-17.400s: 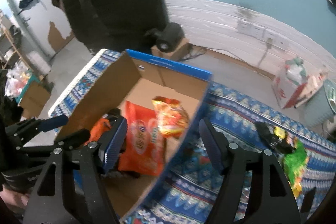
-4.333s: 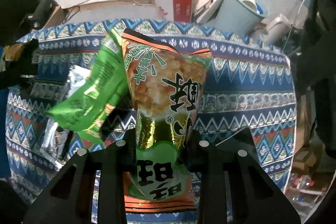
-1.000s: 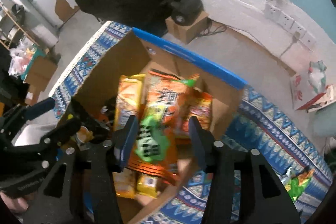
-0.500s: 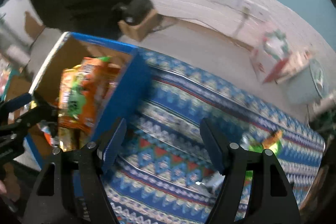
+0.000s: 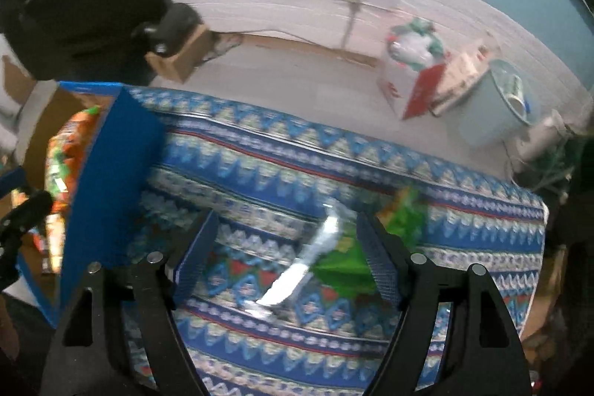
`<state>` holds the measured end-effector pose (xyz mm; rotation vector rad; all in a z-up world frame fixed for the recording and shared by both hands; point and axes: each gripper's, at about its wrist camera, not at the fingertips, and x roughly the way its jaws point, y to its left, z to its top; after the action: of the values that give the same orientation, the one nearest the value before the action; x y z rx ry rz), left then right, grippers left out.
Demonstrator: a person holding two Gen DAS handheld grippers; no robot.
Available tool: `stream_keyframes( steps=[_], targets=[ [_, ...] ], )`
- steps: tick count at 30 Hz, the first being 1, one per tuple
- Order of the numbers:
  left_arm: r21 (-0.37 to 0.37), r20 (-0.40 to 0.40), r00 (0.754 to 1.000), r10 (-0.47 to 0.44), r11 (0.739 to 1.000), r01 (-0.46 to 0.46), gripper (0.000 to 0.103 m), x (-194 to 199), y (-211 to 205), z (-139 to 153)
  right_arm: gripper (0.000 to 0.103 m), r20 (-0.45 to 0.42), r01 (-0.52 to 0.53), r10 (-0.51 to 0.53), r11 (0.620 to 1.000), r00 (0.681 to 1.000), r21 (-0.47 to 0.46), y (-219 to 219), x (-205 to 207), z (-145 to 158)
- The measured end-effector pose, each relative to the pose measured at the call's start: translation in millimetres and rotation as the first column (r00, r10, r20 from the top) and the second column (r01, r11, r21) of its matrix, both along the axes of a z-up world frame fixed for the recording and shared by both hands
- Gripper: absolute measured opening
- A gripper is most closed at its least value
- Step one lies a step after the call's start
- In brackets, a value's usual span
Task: Organize snacks
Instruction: 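Move both tools back to the last snacks on the tablecloth, then grasp the silver foil packet with the left tool while the right tool grasps the green bag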
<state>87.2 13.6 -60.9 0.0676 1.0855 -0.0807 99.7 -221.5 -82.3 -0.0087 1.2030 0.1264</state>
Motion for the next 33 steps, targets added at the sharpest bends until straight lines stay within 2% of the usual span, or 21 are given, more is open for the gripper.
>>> stream_keyframes(
  steps=[7, 13, 17, 21, 26, 28, 30, 31, 33],
  targets=[
    [-0.006, -0.043, 0.998, -0.035, 0.999, 0.035, 0.078, 10.8, -27.6, -19.8, 0.076, -0.093, 0.138, -0.138, 0.99, 0.986, -0.006, -56.2, 2.1, -39.3],
    [-0.019, -0.083, 0.995, -0.06, 0.998, 0.059, 0.078, 20.3, -53.3, -37.5, 0.076, -0.147, 0.222, -0.218, 0.975, 0.965, 0.008, -83.8, 1.6, -65.6],
    [-0.037, -0.114, 0.99, -0.079, 0.996, 0.076, 0.078, 24.4, -71.7, -48.7, 0.076, -0.172, 0.249, -0.24, 0.968, 0.955, 0.032, -92.3, 5.1, -81.5],
    [-0.044, -0.12, 0.987, -0.107, 0.994, 0.102, 0.078, 25.1, -89.5, -55.6, 0.076, -0.197, 0.286, -0.262, 0.953, 0.945, 0.102, -99.1, 7.5, -95.4],
    [-0.049, -0.134, 0.982, -0.134, 0.99, 0.129, 0.078, 27.9, -106.4, -64.4, 0.073, -0.226, 0.294, -0.262, 0.948, 0.938, 0.121, -104.5, 8.1, -112.6],
    [-0.054, -0.139, 0.98, -0.14, 0.99, 0.134, 0.079, 28.5, -112.1, -67.3, 0.058, -0.237, 0.284, -0.247, 0.949, 0.94, 0.135, -104.2, 7.7, -117.2],
    [-0.068, -0.15, 0.977, -0.151, 0.987, 0.142, 0.078, 29.7, -118.1, -71.1, 0.048, -0.247, 0.256, -0.217, 0.957, 0.944, 0.136, -104.0, 5.3, -121.3],
    [-0.075, -0.154, 0.976, -0.154, 0.987, 0.144, 0.078, 30.0, -120.6, -73.0, 0.034, -0.249, 0.238, -0.198, 0.961, 0.948, 0.139, -102.9, 4.1, -122.6],
    [-0.094, -0.166, 0.972, -0.167, 0.984, 0.153, 0.078, 30.1, -127.8, -77.0, 0.028, -0.251, 0.2, -0.166, 0.973, 0.954, 0.117, -100.2, 0.7, -123.9]
  ],
)
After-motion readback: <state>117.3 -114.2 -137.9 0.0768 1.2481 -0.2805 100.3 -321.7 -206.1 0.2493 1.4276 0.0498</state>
